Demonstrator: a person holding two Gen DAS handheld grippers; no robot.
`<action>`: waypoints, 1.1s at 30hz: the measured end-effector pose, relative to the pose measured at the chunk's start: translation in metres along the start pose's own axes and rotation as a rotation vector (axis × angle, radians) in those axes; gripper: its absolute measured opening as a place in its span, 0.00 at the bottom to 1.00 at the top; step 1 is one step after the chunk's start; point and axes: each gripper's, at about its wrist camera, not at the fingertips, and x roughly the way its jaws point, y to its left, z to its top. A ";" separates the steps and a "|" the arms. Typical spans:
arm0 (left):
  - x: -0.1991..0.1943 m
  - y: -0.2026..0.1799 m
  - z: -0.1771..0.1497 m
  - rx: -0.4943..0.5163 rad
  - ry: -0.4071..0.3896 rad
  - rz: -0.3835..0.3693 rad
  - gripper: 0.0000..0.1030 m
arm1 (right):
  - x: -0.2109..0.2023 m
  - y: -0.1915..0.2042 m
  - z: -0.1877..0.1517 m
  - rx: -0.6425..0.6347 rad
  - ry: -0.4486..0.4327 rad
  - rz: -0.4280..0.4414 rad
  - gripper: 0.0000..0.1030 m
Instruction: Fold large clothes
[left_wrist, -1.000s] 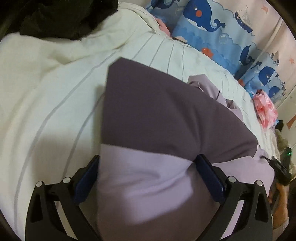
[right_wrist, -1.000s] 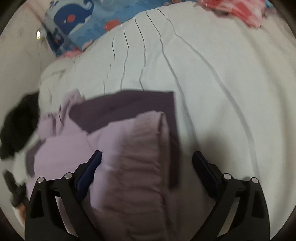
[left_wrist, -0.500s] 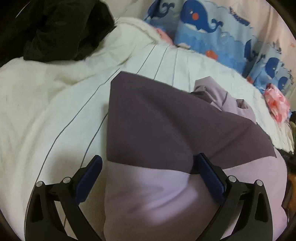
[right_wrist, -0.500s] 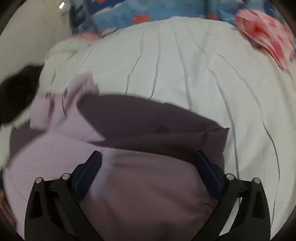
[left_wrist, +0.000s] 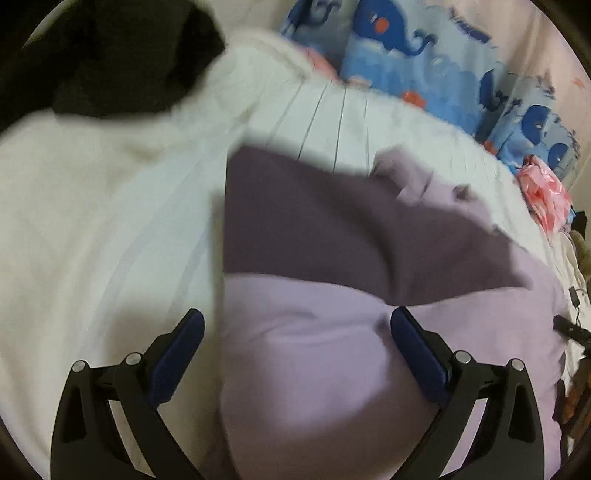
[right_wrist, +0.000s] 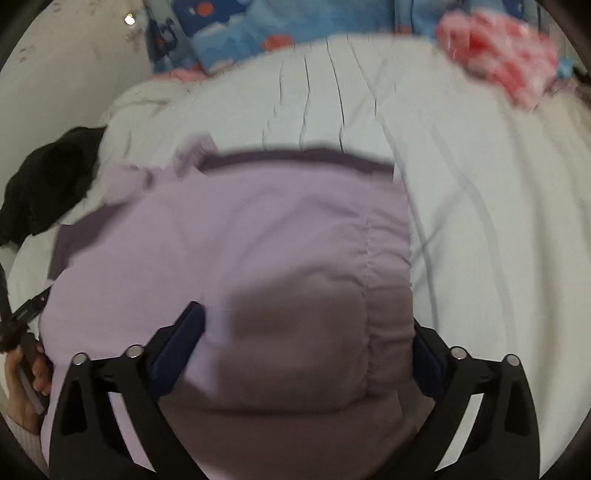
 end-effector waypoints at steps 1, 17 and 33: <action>-0.009 -0.002 0.000 0.014 -0.021 -0.004 0.95 | -0.010 0.001 -0.005 -0.018 -0.018 -0.007 0.92; -0.037 -0.023 -0.051 0.163 0.032 0.060 0.95 | -0.021 -0.048 -0.065 0.033 0.176 0.005 0.93; -0.160 0.125 -0.187 -0.159 0.307 -0.316 0.95 | -0.185 -0.103 -0.222 0.293 0.341 0.348 0.93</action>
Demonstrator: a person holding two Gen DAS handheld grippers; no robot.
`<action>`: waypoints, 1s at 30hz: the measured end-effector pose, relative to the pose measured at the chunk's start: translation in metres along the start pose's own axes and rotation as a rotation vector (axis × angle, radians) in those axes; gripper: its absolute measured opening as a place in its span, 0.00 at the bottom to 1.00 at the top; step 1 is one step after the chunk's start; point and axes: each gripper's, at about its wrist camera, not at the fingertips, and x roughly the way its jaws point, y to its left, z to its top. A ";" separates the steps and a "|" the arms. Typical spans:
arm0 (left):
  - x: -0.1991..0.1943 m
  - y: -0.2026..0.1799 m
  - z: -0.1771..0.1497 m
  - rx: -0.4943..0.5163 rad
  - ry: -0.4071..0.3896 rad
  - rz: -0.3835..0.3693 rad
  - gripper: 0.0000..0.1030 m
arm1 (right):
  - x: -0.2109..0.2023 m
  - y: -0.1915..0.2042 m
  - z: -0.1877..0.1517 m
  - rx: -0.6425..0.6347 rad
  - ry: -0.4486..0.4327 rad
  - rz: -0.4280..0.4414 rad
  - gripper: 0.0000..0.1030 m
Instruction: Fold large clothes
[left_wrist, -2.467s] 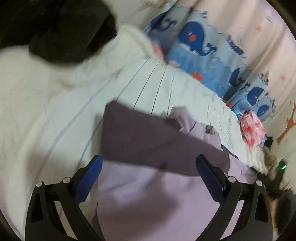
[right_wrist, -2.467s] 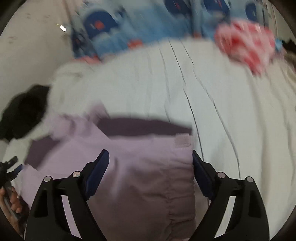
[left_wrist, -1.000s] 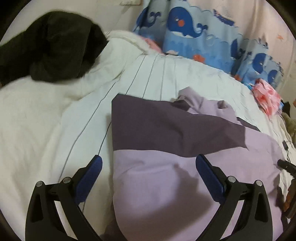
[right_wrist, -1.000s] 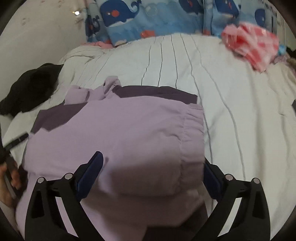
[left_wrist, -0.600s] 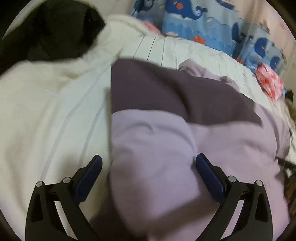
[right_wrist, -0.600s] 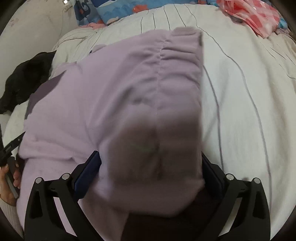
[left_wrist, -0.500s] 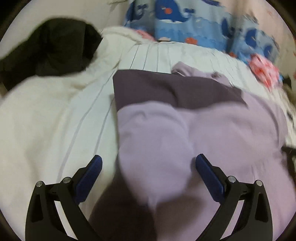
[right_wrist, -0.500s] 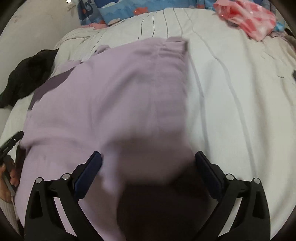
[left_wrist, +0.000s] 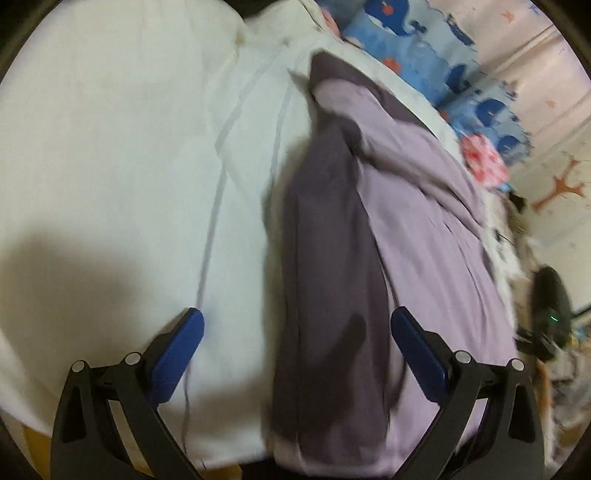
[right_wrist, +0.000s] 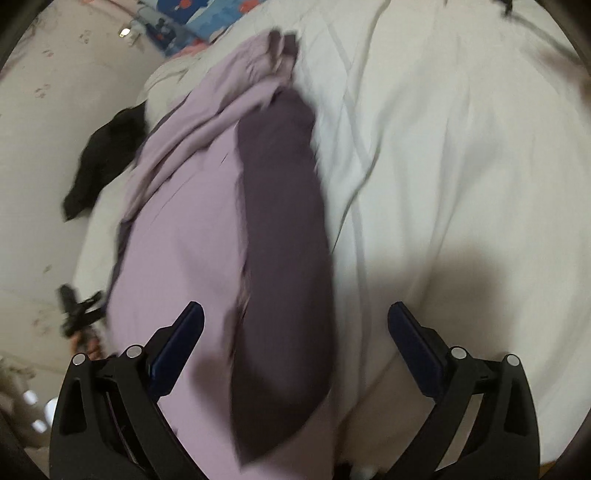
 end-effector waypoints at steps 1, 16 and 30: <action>-0.002 0.000 -0.007 0.008 0.011 -0.020 0.95 | 0.001 0.003 -0.008 0.002 0.022 0.045 0.93; 0.011 -0.012 -0.060 0.037 0.361 -0.234 0.95 | 0.026 0.023 -0.063 0.043 0.120 0.420 0.94; 0.046 -0.088 -0.090 0.148 0.435 -0.034 0.59 | 0.024 0.053 -0.060 0.012 -0.015 0.478 0.35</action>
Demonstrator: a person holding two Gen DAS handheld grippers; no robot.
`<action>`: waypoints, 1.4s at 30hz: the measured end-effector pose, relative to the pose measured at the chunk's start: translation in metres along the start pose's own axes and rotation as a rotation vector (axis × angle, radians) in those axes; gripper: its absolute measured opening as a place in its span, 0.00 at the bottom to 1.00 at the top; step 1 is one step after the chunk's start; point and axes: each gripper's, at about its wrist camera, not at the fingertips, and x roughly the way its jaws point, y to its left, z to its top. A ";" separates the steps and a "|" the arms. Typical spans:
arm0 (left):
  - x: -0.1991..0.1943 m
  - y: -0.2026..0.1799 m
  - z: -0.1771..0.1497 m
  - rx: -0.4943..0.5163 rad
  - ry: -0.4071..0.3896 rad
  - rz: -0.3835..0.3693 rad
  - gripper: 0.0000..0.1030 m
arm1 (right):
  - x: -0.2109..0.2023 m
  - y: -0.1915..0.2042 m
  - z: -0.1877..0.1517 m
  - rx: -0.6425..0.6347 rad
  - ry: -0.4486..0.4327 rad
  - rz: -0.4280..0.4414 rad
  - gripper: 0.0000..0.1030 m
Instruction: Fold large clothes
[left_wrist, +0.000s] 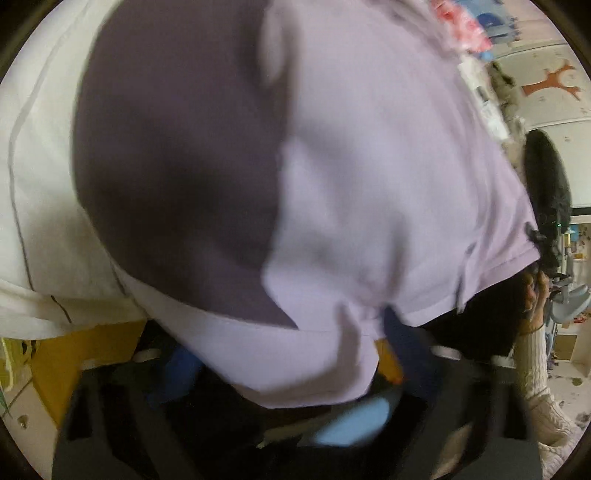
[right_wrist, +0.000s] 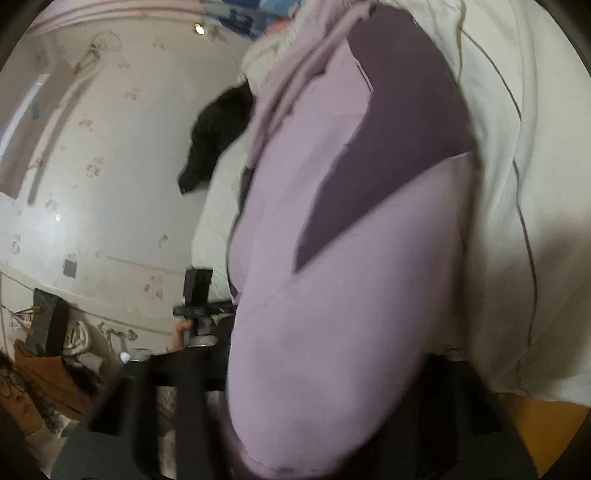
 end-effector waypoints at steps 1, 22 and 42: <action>-0.009 -0.003 -0.001 -0.017 -0.041 -0.016 0.47 | -0.001 0.006 0.002 -0.012 -0.017 0.012 0.32; -0.230 -0.033 -0.091 0.107 -0.520 -0.370 0.20 | -0.123 0.143 -0.022 -0.302 -0.060 0.055 0.29; -0.165 -0.023 0.122 0.066 -0.640 -0.097 0.63 | 0.007 0.108 0.206 -0.403 -0.260 -0.476 0.83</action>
